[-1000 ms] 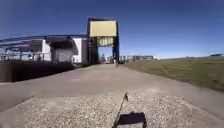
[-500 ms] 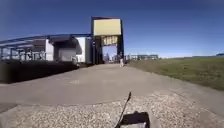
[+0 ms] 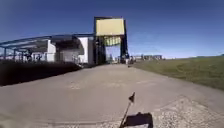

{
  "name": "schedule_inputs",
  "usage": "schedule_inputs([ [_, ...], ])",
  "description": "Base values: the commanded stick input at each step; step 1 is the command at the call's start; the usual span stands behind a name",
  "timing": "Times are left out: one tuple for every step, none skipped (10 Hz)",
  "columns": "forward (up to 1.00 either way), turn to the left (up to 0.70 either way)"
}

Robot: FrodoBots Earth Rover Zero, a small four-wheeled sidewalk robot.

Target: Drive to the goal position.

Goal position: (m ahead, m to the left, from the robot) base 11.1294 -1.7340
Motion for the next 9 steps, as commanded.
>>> schedule_inputs([
  [1.0,0.0],
  [1.0,0.0],
  [1.0,0.0],
  [1.0,0.0],
  [1.0,0.0],
  [1.0,0.0],
  [1.0,0.0],
  [1.0,0.0],
  [1.0,0.0],
])
